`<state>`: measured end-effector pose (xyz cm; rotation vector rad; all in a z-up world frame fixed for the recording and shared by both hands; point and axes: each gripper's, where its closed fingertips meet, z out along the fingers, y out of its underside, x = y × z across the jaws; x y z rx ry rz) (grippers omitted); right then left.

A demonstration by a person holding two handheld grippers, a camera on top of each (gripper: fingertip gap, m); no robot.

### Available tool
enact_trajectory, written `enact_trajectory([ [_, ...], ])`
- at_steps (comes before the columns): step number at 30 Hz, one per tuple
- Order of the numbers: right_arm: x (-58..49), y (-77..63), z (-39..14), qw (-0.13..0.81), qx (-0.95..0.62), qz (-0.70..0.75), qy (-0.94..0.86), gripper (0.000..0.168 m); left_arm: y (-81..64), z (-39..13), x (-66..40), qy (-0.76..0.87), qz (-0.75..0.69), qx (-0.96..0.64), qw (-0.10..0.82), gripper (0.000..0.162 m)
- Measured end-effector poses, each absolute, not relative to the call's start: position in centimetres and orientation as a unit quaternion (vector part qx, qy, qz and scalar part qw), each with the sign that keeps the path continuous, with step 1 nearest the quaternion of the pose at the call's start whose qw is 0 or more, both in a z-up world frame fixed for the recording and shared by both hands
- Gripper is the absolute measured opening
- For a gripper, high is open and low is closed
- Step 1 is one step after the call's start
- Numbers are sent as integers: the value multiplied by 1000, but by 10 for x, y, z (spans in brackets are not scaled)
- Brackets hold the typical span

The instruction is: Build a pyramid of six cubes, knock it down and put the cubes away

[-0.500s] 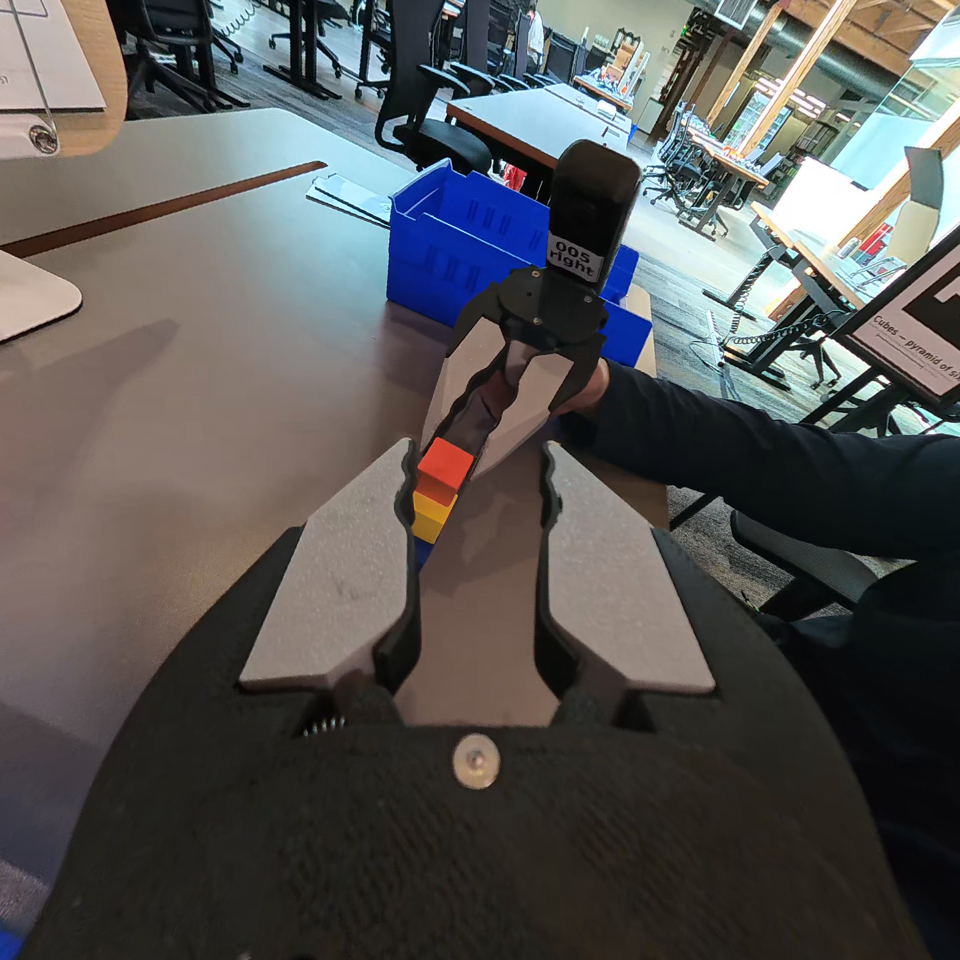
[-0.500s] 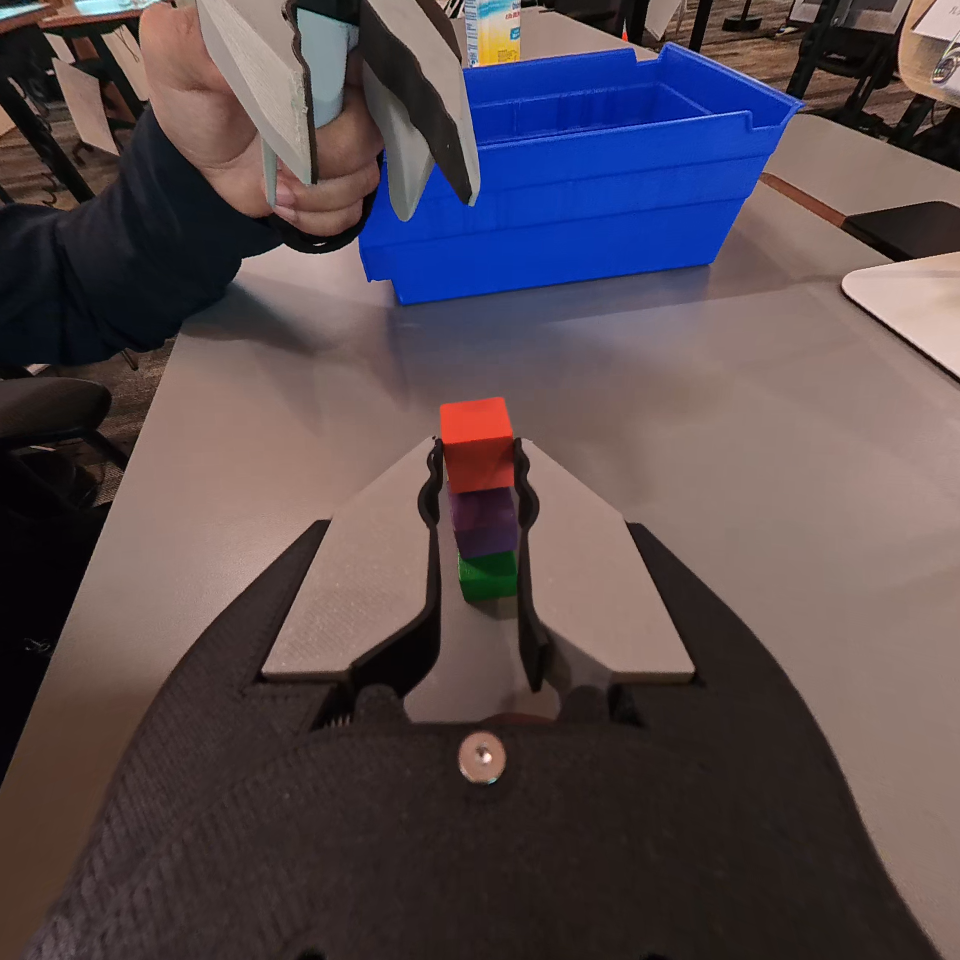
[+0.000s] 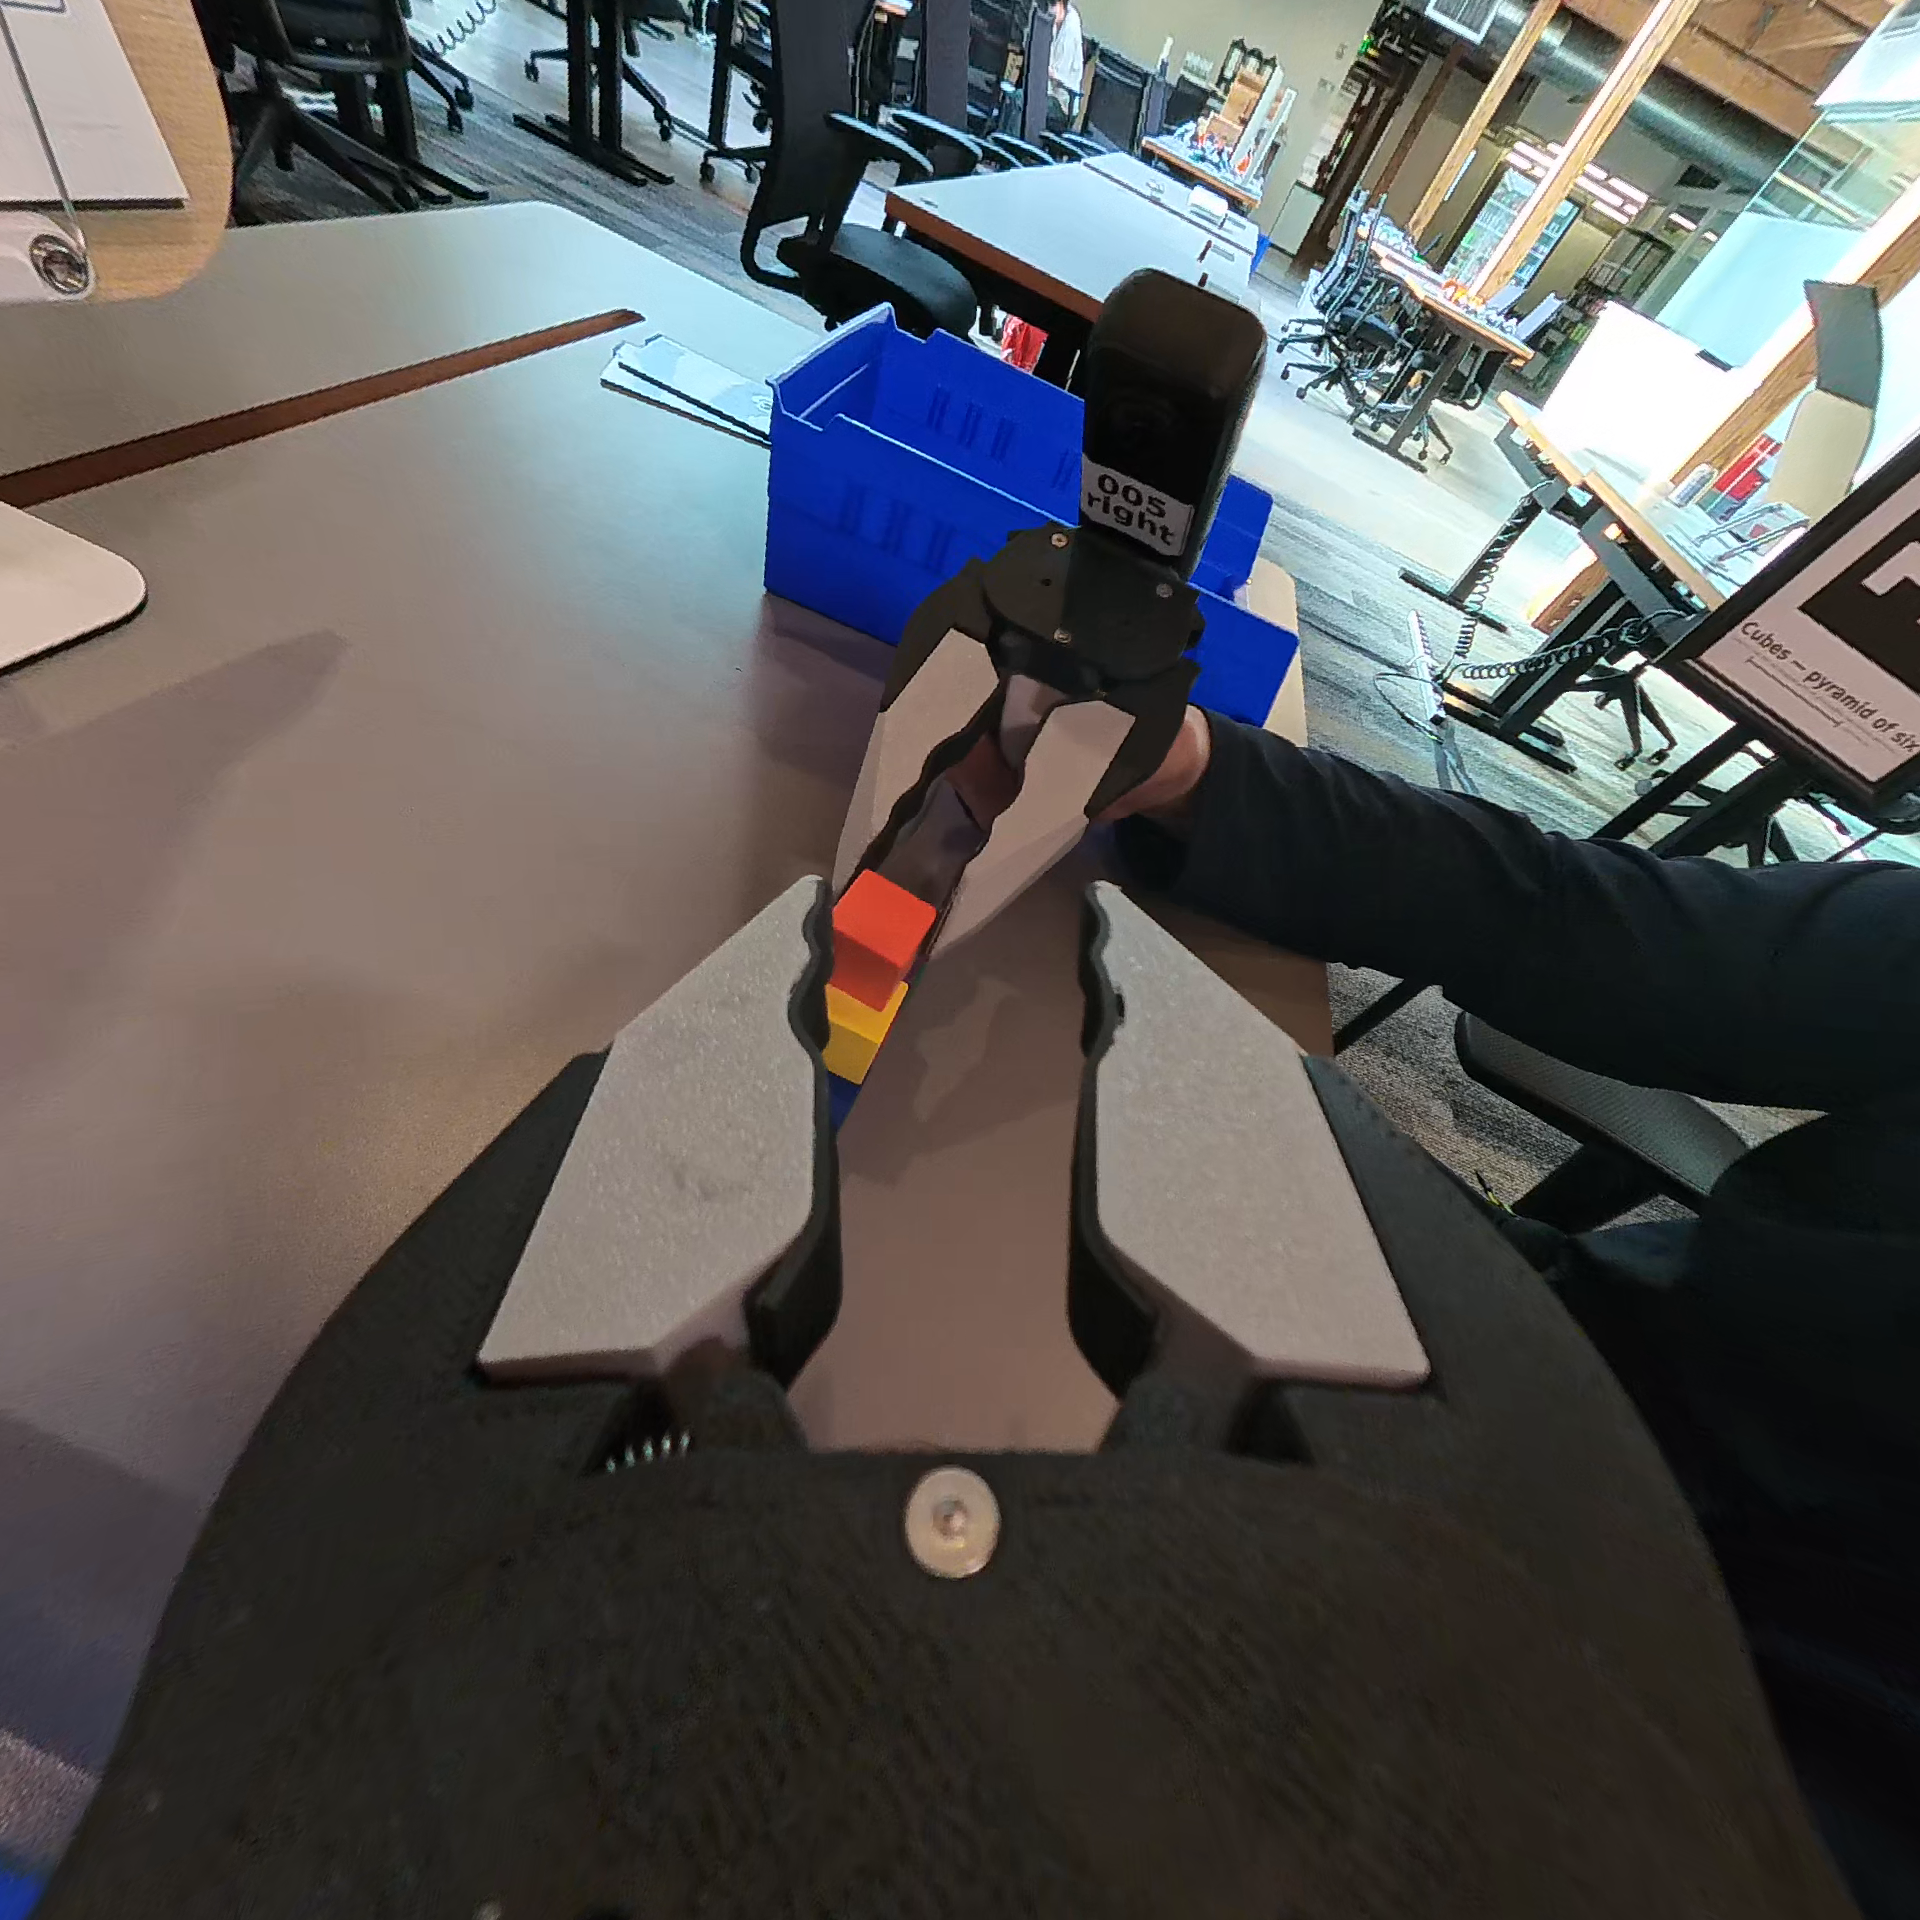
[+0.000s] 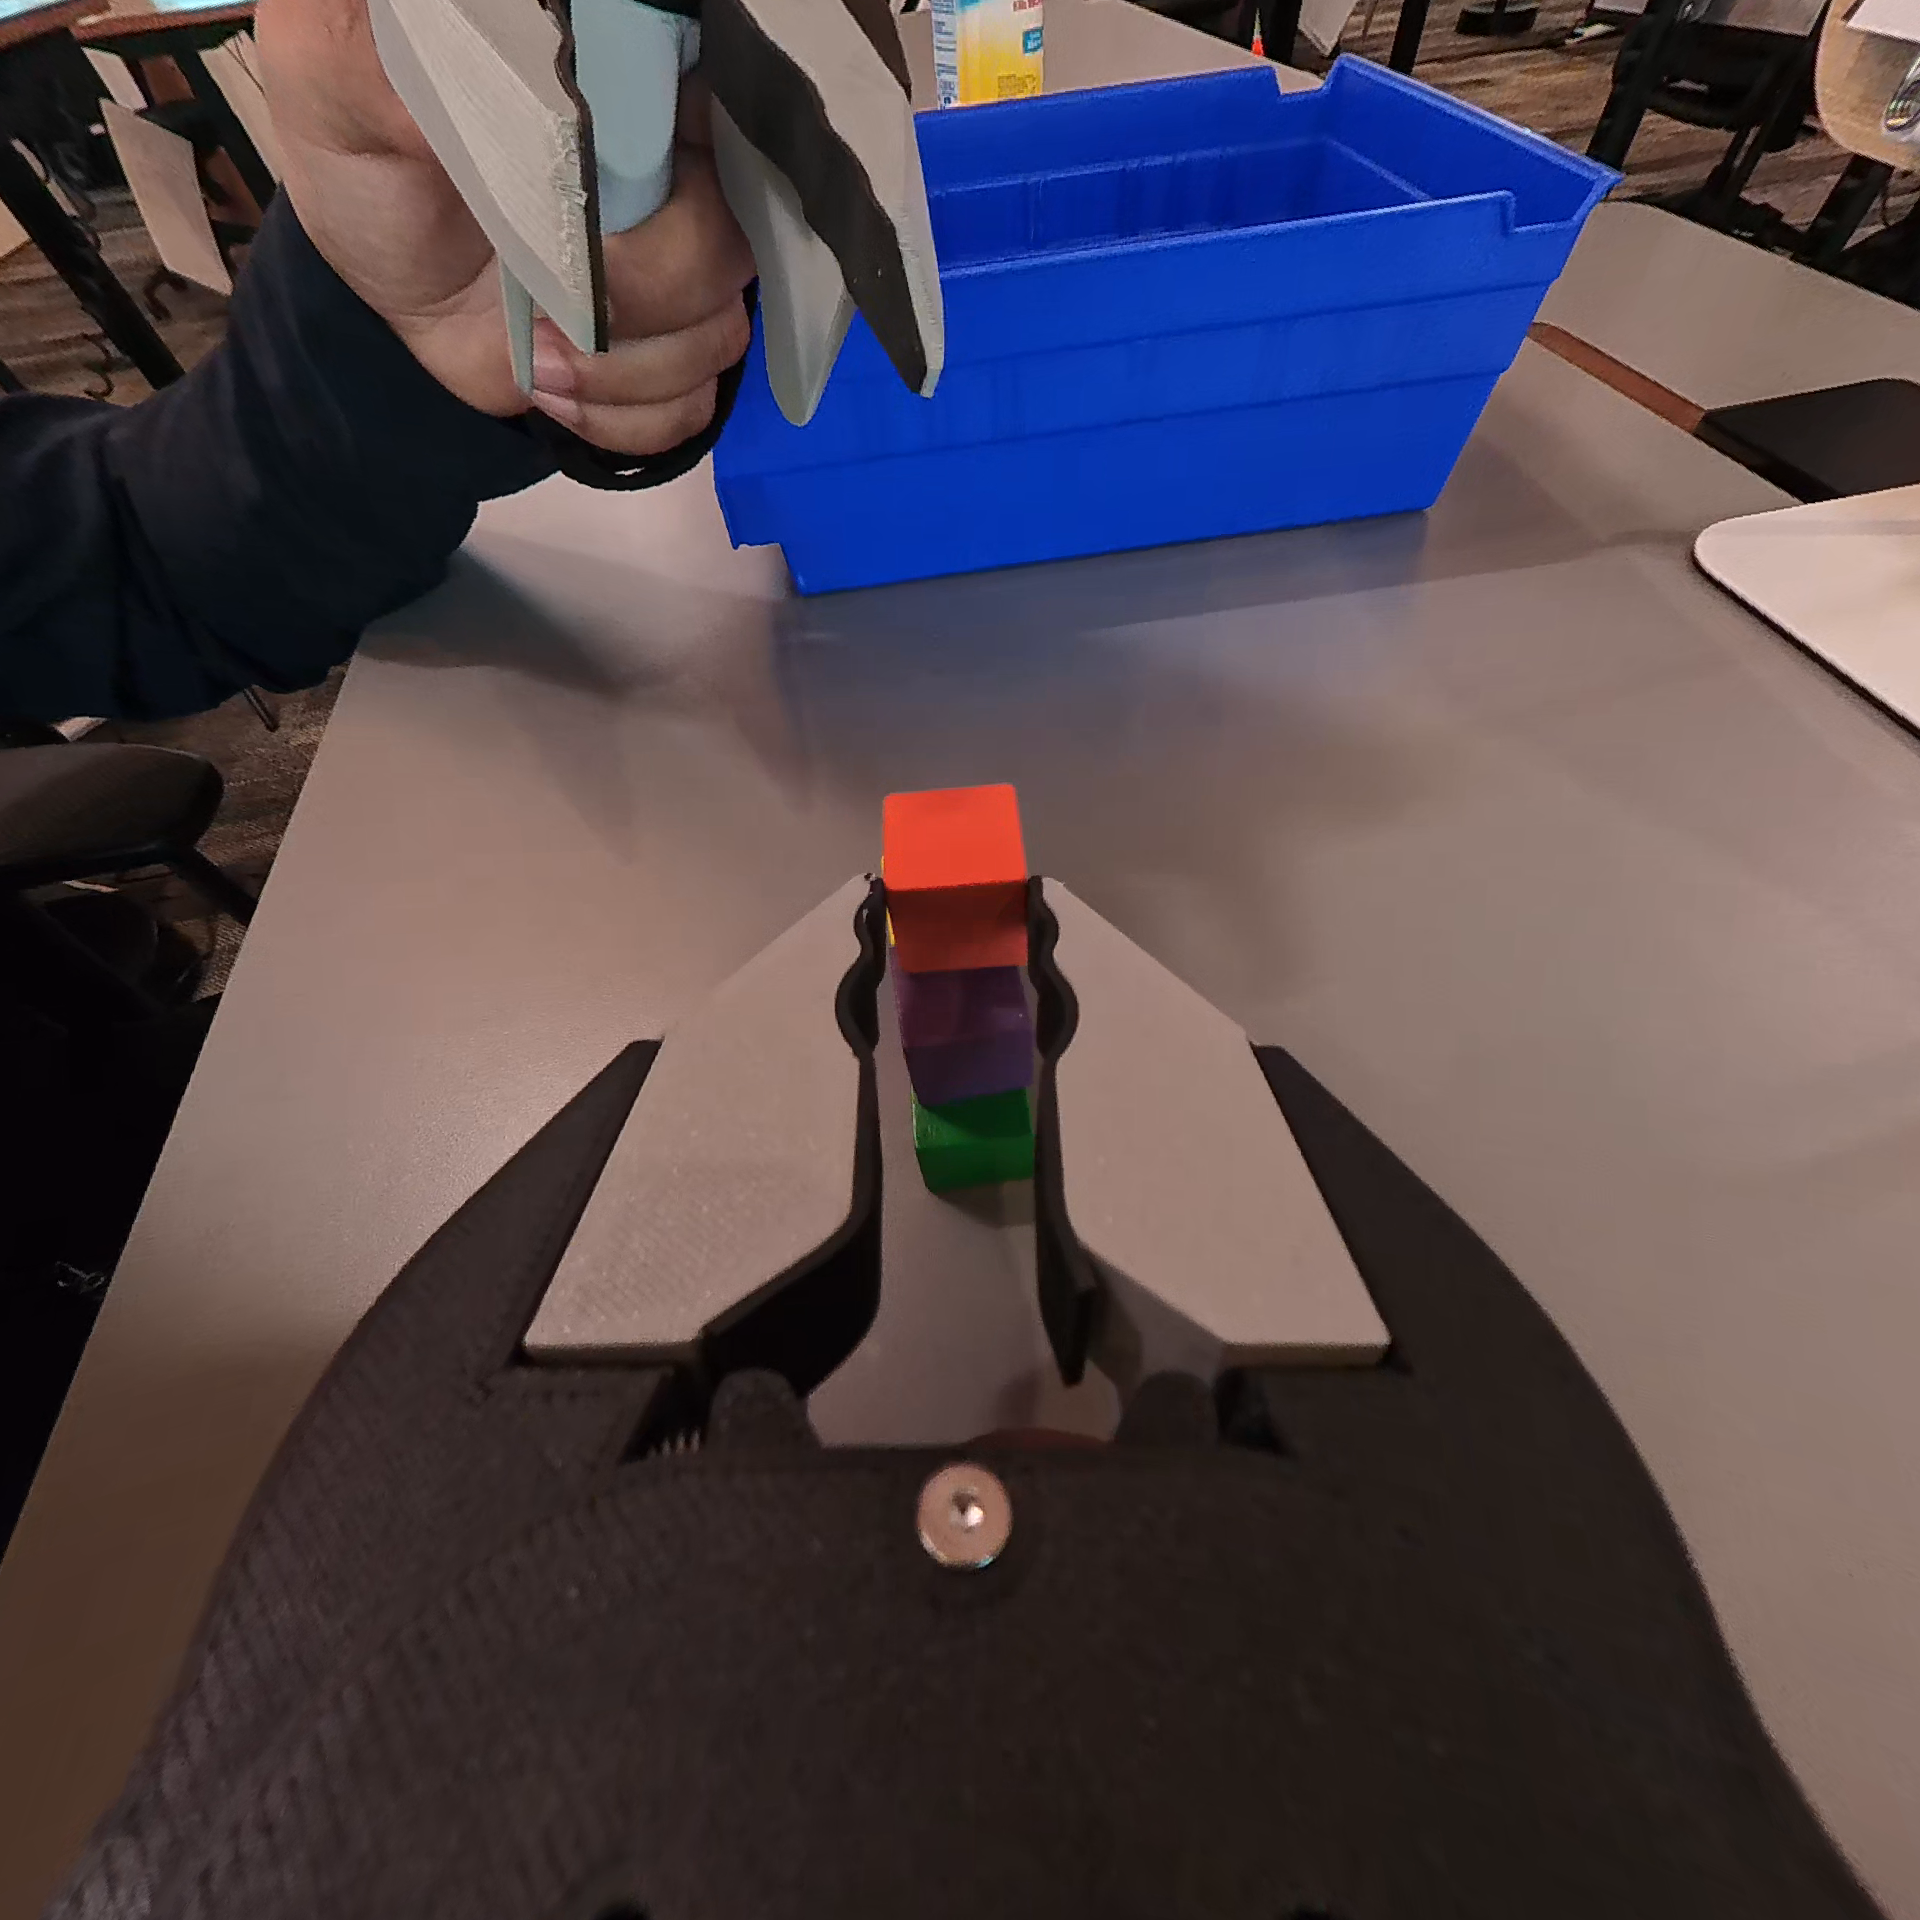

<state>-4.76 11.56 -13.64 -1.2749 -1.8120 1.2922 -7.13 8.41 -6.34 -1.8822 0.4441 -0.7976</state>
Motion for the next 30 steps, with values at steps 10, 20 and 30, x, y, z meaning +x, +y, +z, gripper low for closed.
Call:
enact_trajectory([
  [10, -46, 114, -137, 277, -473, 487, -680, 24, 83, -67, -68, 190, -330, -783, 493, 46],
  [20, -43, 114, -130, 271, -466, 510, -670, 28, 82, -69, -67, 192, -330, -784, 489, 46],
  [30, -45, 123, -124, 296, -472, 512, -654, 30, 83, -72, -66, 193, -329, -787, 485, 46],
])
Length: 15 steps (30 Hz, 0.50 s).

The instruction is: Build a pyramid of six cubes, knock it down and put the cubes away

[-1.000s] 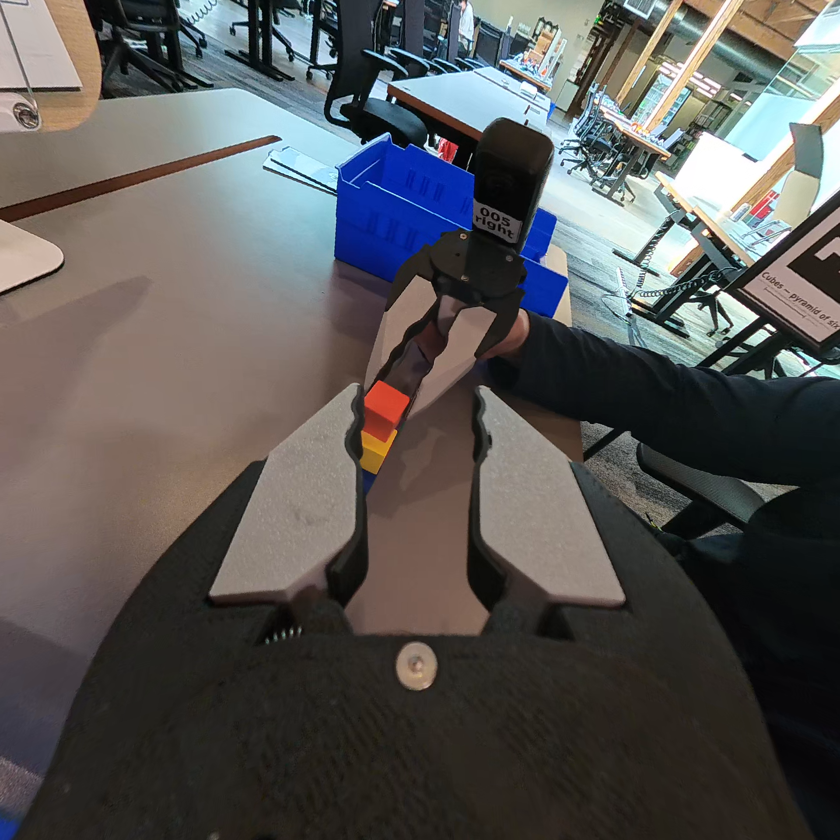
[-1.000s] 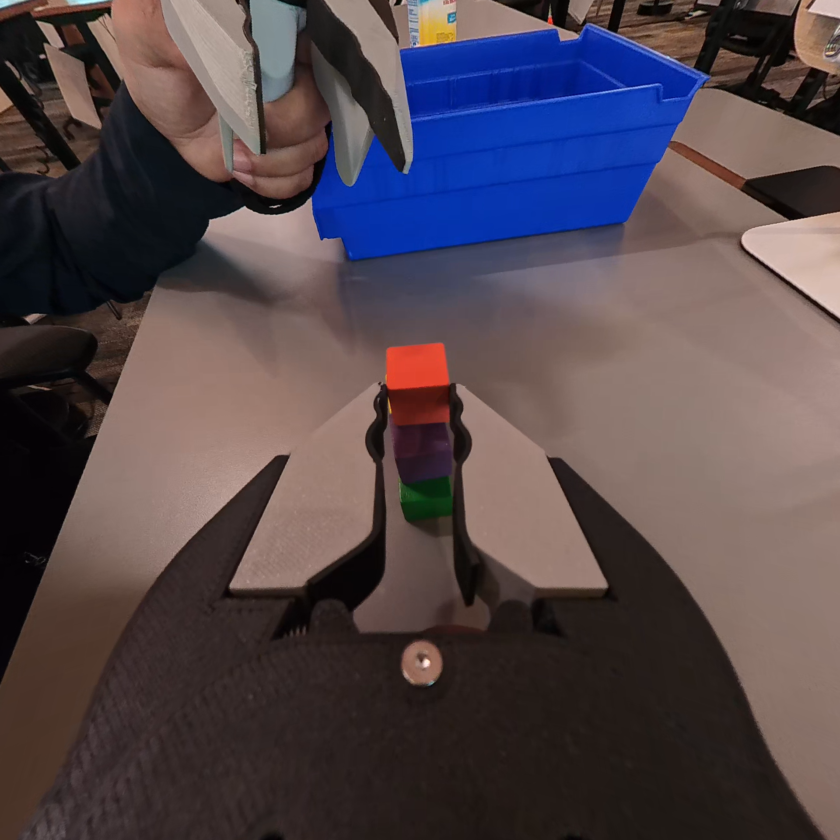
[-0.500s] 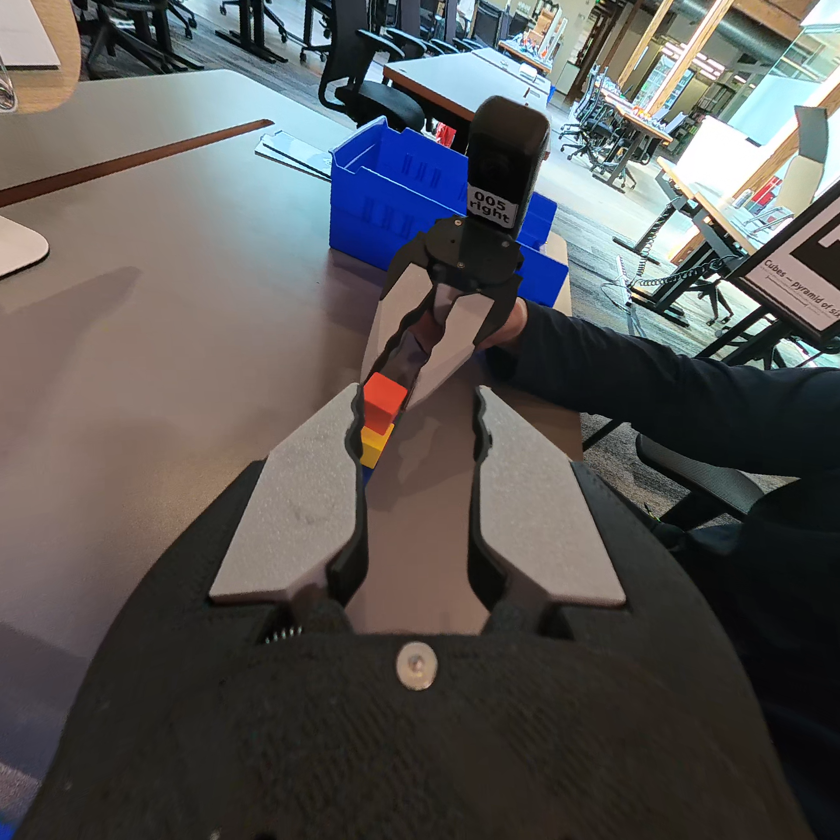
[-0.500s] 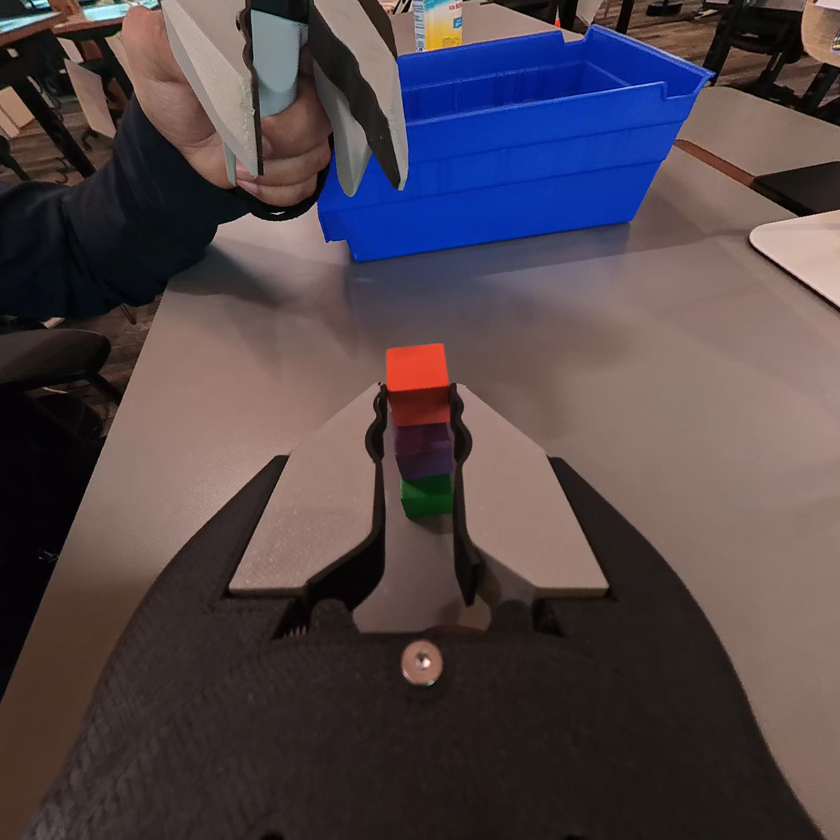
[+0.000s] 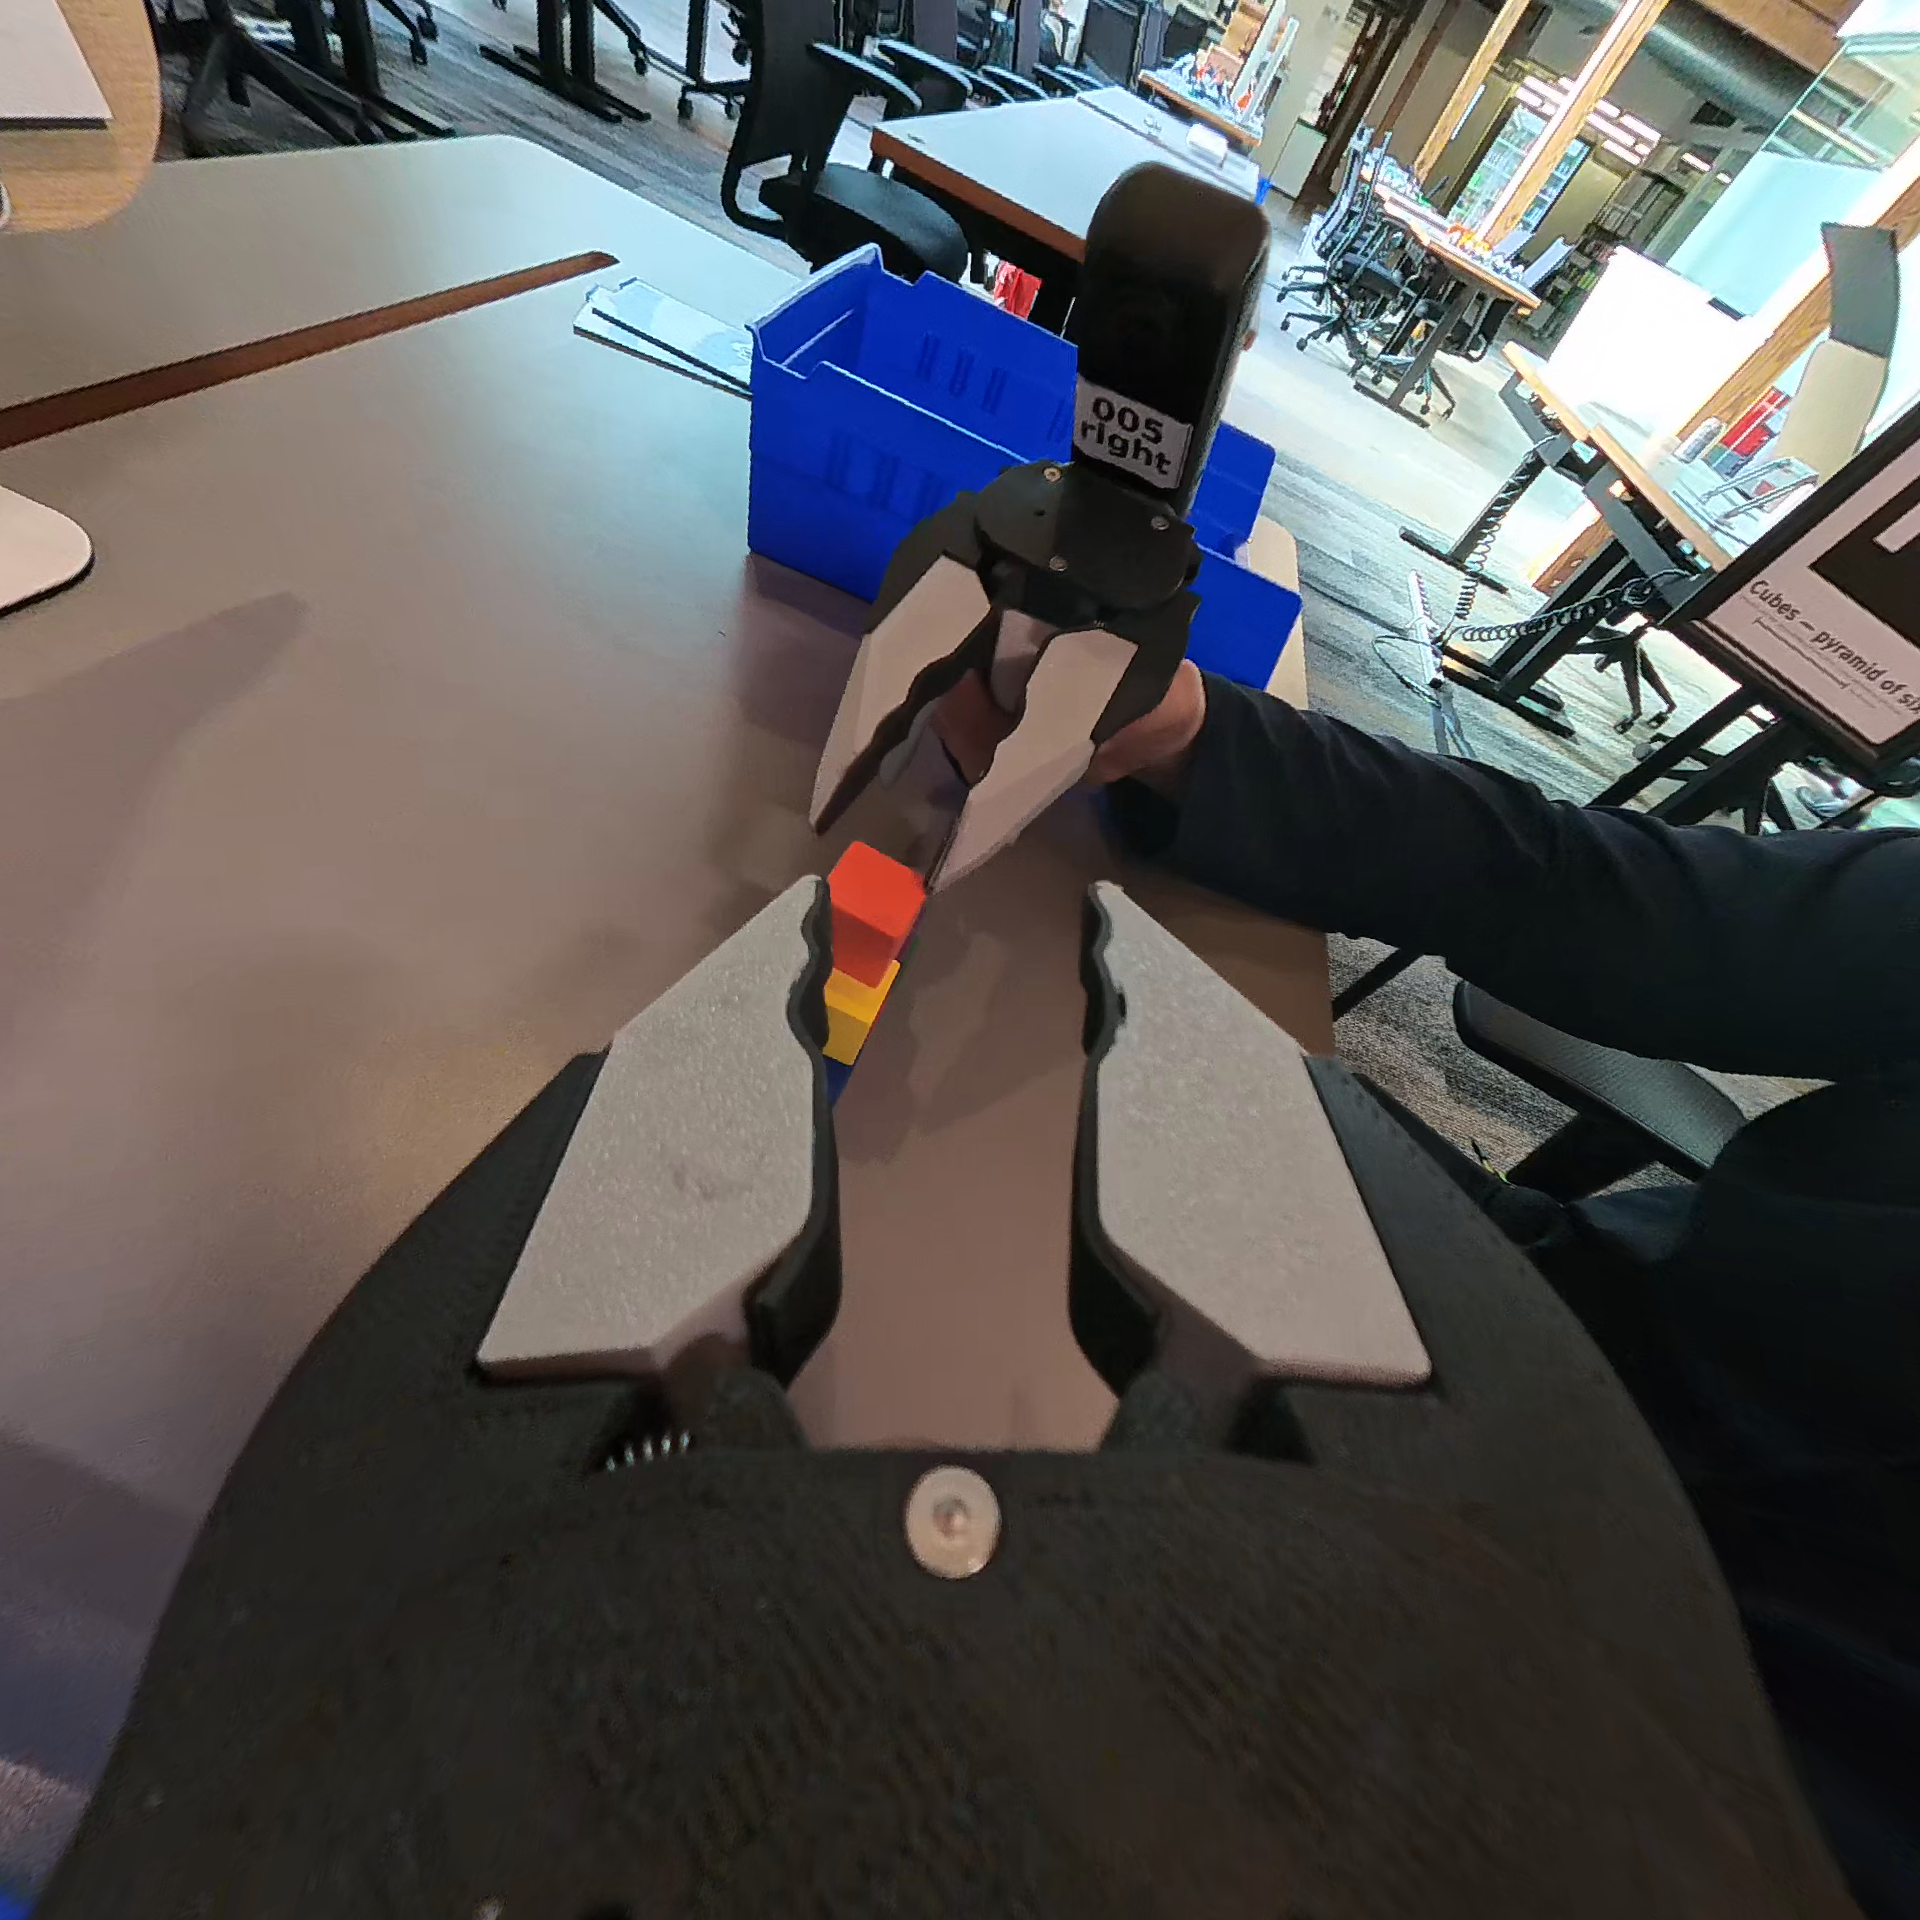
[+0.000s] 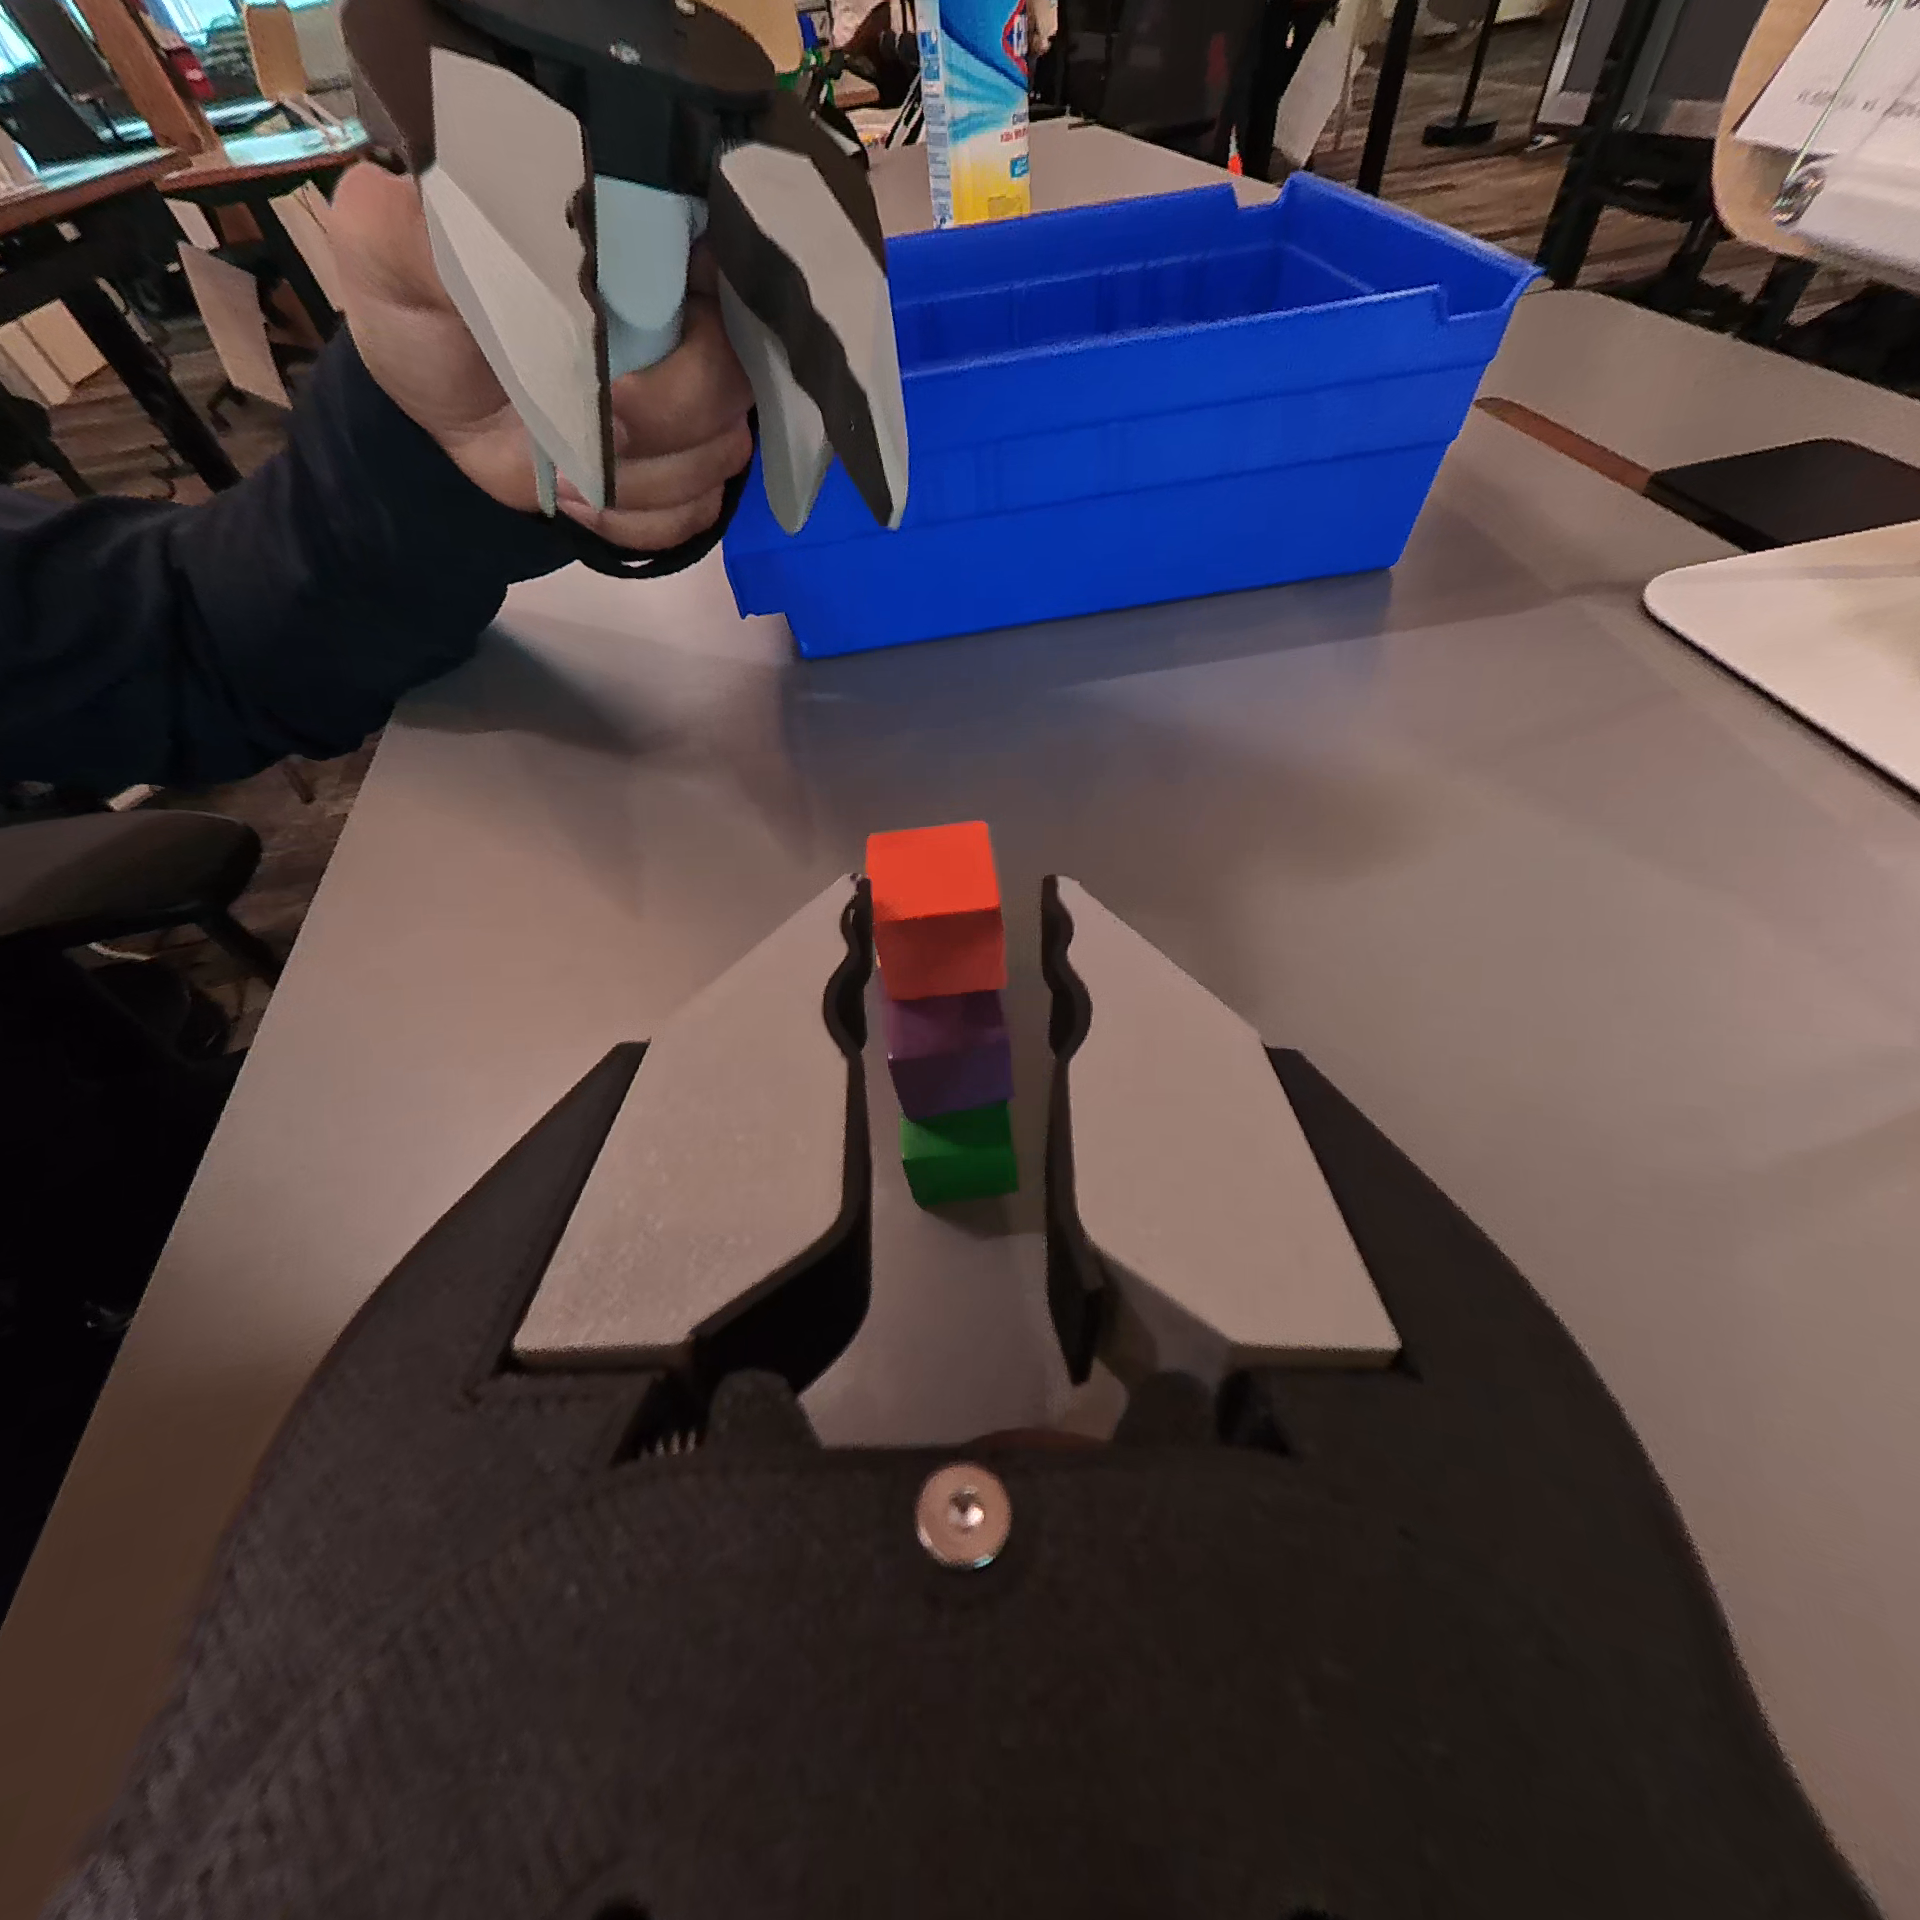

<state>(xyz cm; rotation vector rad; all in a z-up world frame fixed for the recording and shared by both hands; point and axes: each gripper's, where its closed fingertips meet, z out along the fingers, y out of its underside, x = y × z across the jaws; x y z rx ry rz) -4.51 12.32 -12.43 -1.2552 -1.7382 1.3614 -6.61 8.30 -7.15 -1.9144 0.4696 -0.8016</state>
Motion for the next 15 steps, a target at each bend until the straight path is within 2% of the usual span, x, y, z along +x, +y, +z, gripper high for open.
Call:
enact_trajectory([
  [10, -48, 151, -108, 402, -476, 488, -611, 31, 93, -93, -60, 198, -302, -802, 476, 44],
  [15, -48, 159, -111, 415, -486, 478, -603, 31, 96, -101, -60, 205, -278, -808, 477, 43],
])
